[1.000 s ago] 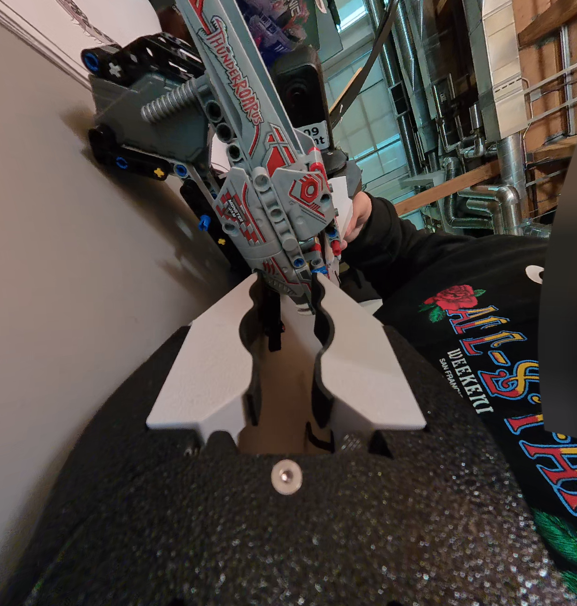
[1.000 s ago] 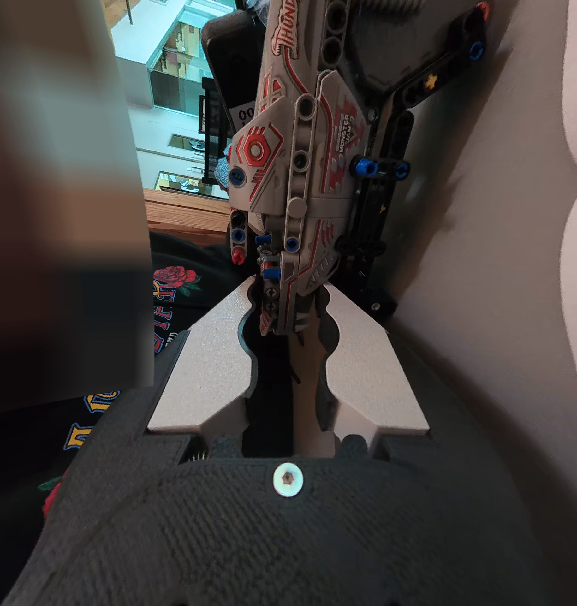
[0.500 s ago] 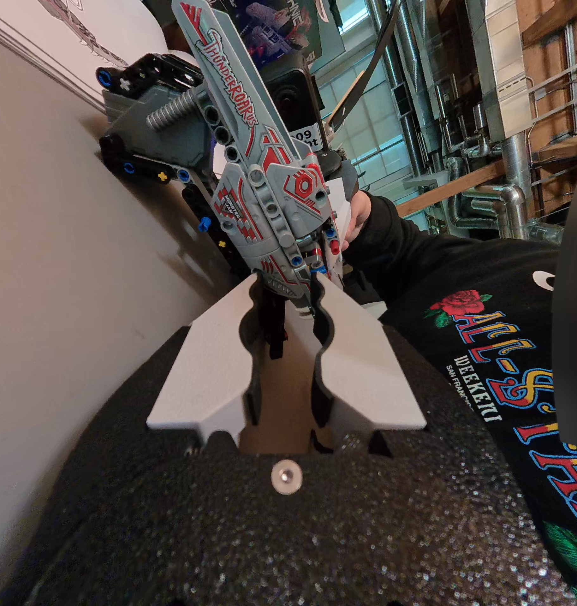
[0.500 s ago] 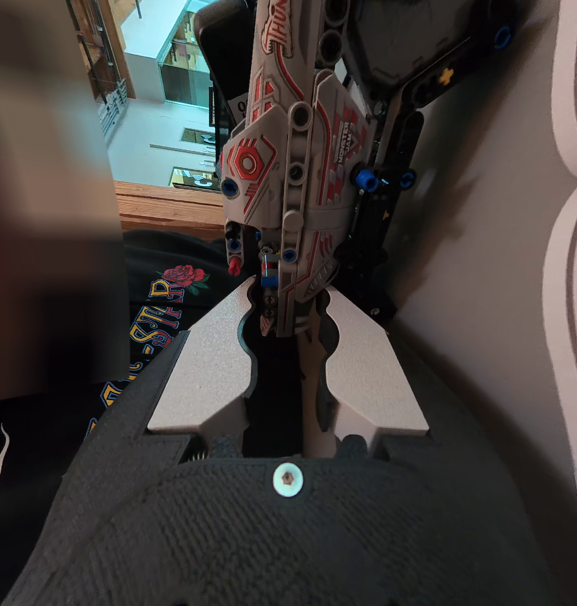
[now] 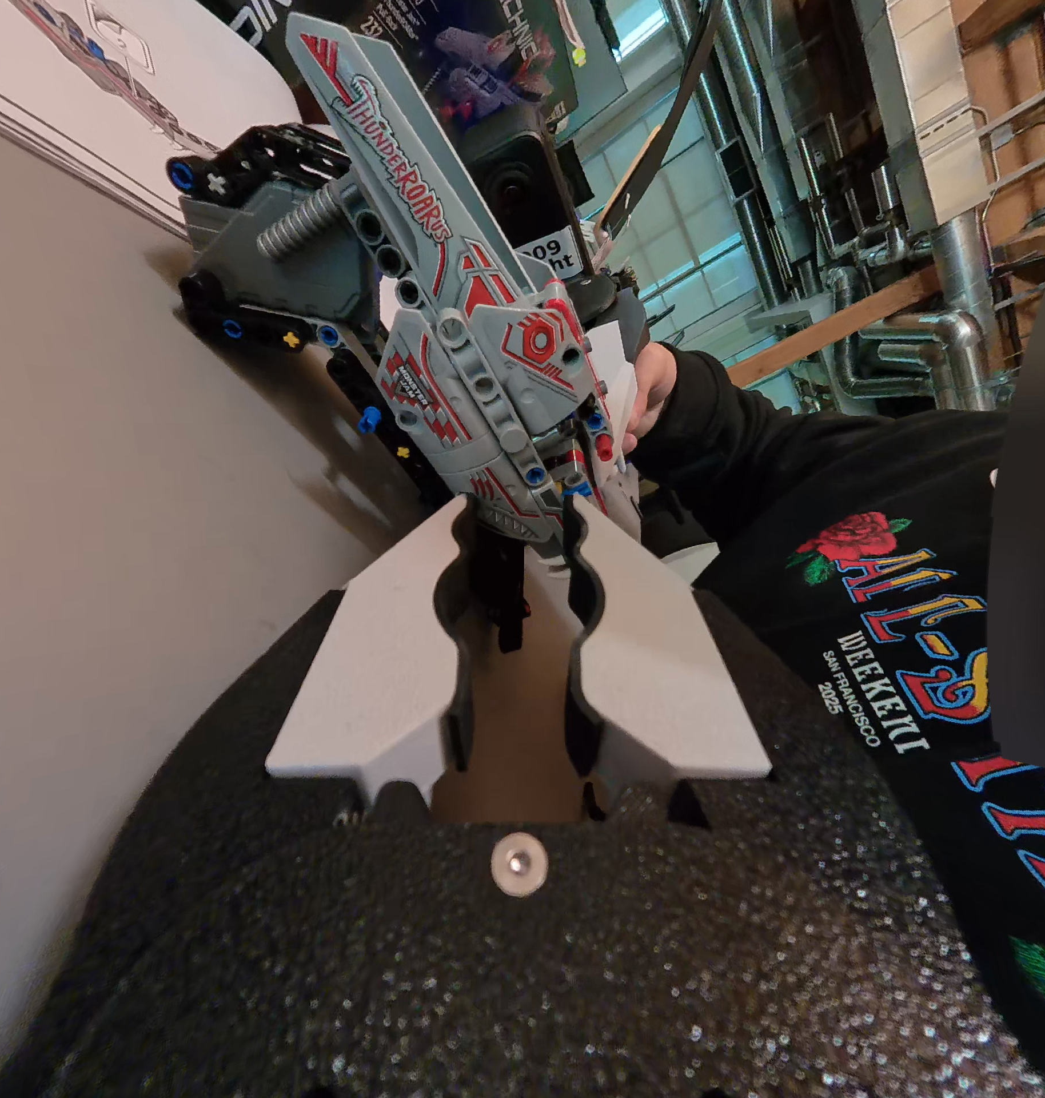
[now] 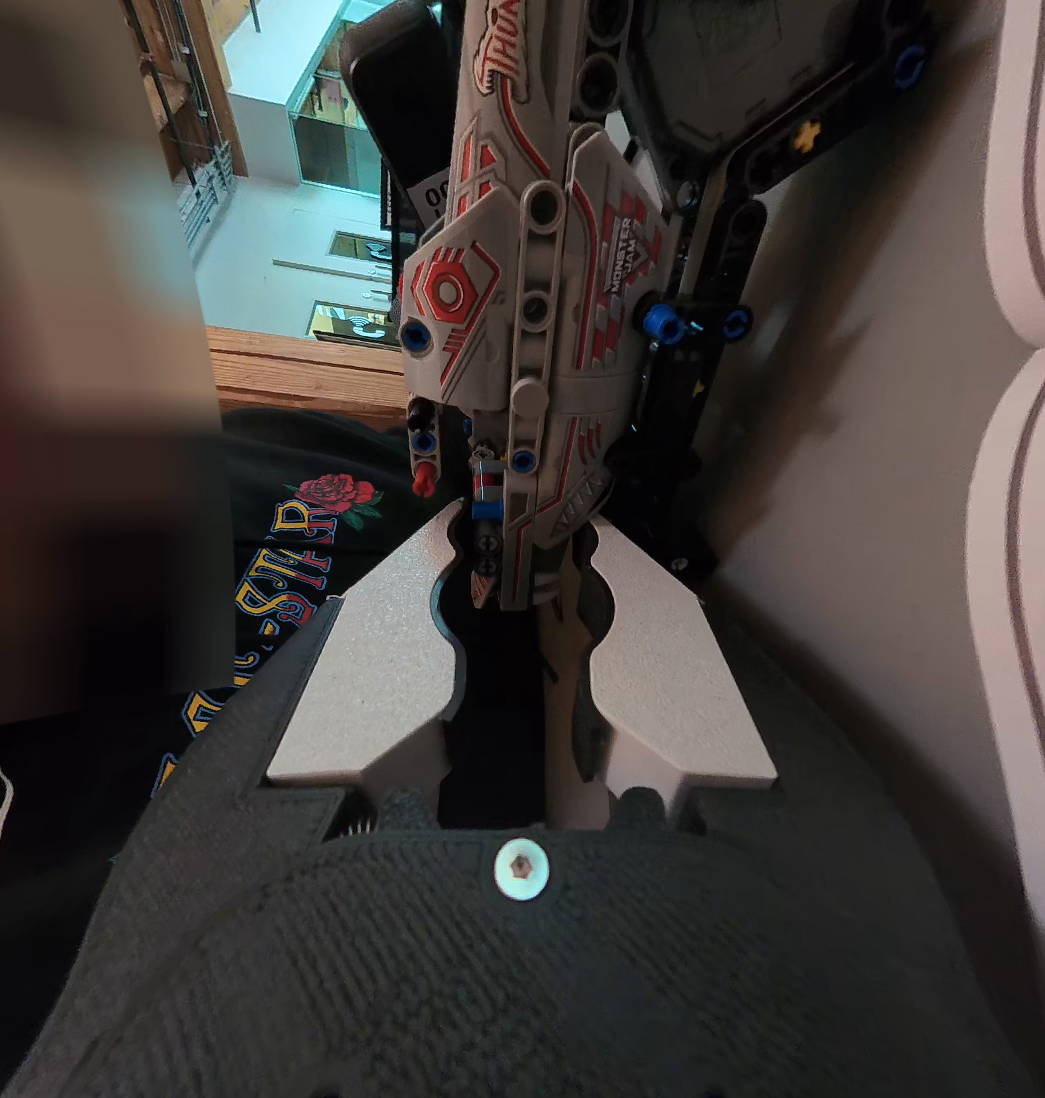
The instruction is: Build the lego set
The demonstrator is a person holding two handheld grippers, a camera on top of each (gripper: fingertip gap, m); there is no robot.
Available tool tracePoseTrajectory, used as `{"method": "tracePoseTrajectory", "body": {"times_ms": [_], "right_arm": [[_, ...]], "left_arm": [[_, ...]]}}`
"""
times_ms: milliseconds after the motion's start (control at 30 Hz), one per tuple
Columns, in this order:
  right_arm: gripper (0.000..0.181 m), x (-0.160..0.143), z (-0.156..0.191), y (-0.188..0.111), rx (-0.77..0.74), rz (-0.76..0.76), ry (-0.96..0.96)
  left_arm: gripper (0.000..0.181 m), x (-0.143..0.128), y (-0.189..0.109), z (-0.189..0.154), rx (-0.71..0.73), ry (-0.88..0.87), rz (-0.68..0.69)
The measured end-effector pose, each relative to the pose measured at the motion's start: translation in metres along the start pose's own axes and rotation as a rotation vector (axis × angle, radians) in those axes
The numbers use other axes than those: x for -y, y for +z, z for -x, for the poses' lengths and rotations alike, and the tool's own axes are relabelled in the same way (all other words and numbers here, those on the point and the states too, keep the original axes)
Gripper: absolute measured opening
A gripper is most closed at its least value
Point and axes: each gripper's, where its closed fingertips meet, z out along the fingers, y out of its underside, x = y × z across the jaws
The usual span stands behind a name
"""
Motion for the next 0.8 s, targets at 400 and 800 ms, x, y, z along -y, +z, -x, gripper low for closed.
{"method": "tracePoseTrajectory", "body": {"times_ms": [400,800], "right_arm": [[0.033,0.0004,0.0006,0.0022,0.000,-0.005,-0.008],[0.033,-0.0003,0.0015,0.0020,0.001,0.026,0.005]], "left_arm": [[0.028,-0.0081,-0.0019,-0.0017,-0.010,0.043,0.058],[0.026,-0.0060,0.0002,0.0010,0.011,0.051,0.068]]}}
